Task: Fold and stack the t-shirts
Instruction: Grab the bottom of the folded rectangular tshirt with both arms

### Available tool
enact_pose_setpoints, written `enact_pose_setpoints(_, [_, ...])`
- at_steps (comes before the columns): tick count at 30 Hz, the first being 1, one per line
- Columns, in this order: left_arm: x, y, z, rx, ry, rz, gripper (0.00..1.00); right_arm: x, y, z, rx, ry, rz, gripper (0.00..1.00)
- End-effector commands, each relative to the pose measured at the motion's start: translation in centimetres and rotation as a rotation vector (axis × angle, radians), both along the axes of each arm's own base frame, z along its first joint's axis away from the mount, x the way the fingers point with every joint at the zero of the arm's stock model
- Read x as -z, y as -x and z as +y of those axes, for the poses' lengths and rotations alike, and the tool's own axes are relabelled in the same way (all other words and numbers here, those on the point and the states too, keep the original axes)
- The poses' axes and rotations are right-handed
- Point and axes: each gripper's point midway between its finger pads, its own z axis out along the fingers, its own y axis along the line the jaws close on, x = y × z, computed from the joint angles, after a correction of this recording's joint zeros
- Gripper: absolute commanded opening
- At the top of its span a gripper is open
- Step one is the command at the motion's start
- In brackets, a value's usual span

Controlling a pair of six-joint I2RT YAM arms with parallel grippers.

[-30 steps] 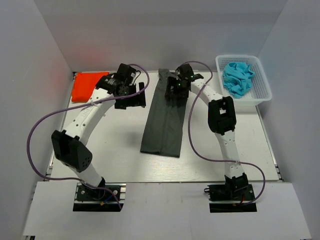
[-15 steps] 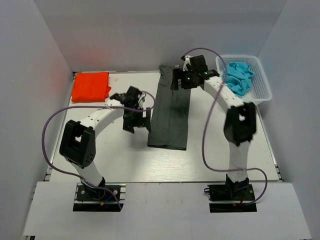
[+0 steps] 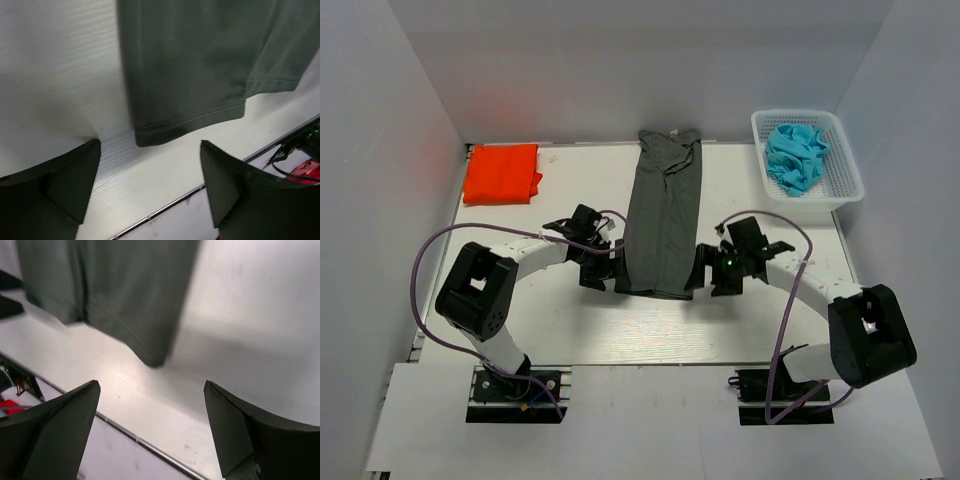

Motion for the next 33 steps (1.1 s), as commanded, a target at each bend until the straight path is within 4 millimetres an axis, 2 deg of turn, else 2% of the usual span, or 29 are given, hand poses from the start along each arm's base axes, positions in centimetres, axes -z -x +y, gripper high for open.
enact_pose_setpoints(1, [-0.3, -0.8, -1.1, 0.019, 0.059, -0.062, 0.86, -0.4, 1.9, 1.2, 0.044, -0.103, 0.046, 0.9])
enact_pose_setpoints(4, [0.9, -0.2, -0.8, 0.027, 0.051, -0.053, 0.73, 0.1, 2.2, 2.2, 0.034, -0.14, 0.057, 0.9])
enact_pose_setpoints(5, [1.4, 0.3, -0.5, 0.027, 0.044, -0.041, 0.68, 0.8, 2.2, 2.3, 0.04, -0.133, 0.083, 0.9])
enact_pose_setpoints(7, [1.5, 0.4, -0.5, 0.027, 0.053, -0.057, 0.6, 1.2, 2.0, 2.4, 0.046, -0.117, 0.088, 0.88])
enact_pose_setpoints(12, [1.9, 0.5, -0.7, 0.012, 0.055, -0.059, 0.52, 2.9, 0.9, 2.2, 0.08, -0.068, 0.108, 0.79])
enact_pose_setpoints(13, [2.1, 0.6, -0.7, 0.004, 0.06, -0.061, 0.48, 3.2, 1.2, 2.4, 0.068, -0.07, 0.133, 0.77])
enact_pose_setpoints(15, [2.4, 0.6, -0.6, 0.004, 0.062, -0.066, 0.48, 3.7, 1.4, 2.5, 0.059, -0.064, 0.154, 0.75])
enact_pose_setpoints(17, [2.5, 0.5, -0.6, -0.008, 0.055, -0.066, 0.37, 4.6, 1.5, 2.4, 0.045, -0.037, 0.166, 0.67])
enact_pose_setpoints(19, [2.4, 0.6, -0.7, -0.004, 0.063, -0.062, 0.31, 4.8, 1.4, 2.4, 0.043, -0.021, 0.178, 0.6])
enact_pose_setpoints(20, [2.3, 0.6, -1.0, 0.007, 0.069, -0.073, 0.25, 5.0, 1.8, 2.3, 0.035, -0.008, 0.195, 0.49])
enact_pose_setpoints(22, [2.2, 0.4, -1.3, -0.011, 0.078, -0.072, 0.14, 4.6, 1.9, 2.4, 0.025, -0.021, 0.186, 0.36])
enact_pose_setpoints(23, [2.2, 0.4, -1.3, -0.011, 0.078, -0.072, 0.0, 4.1, 1.7, 2.5, 0.024, -0.029, 0.17, 0.21])
enact_pose_setpoints(25, [1.6, 0.7, -1.7, -0.004, 0.098, -0.07, 0.0, 3.8, 1.9, 2.3, 0.024, -0.029, 0.16, 0.04])
enact_pose_setpoints(26, [1.6, 1.4, -1.7, 0.006, 0.095, -0.063, 0.0, 3.5, 1.7, 2.2, 0.027, -0.025, 0.137, 0.0])
enact_pose_setpoints(29, [0.1, 2.6, -1.3, -0.029, 0.091, -0.04, 0.0, 2.3, 2.4, 2.6, -0.003, -0.06, 0.124, 0.0])
enact_pose_setpoints(30, [-0.1, 3.5, -1.1, -0.031, 0.079, -0.025, 0.0, 2.0, 3.4, 2.5, -0.022, -0.055, 0.149, 0.0])
enact_pose_setpoints(32, [-2.2, 4.7, -1.3, -0.05, 0.102, -0.022, 0.0, 1.2, 5.0, 2.8, -0.056, -0.082, 0.176, 0.0])
enact_pose_setpoints(33, [-2.4, 6.2, -1.0, -0.052, 0.091, 0.022, 0.0, 1.1, 6.9, 2.8, -0.076, -0.081, 0.219, 0.0])
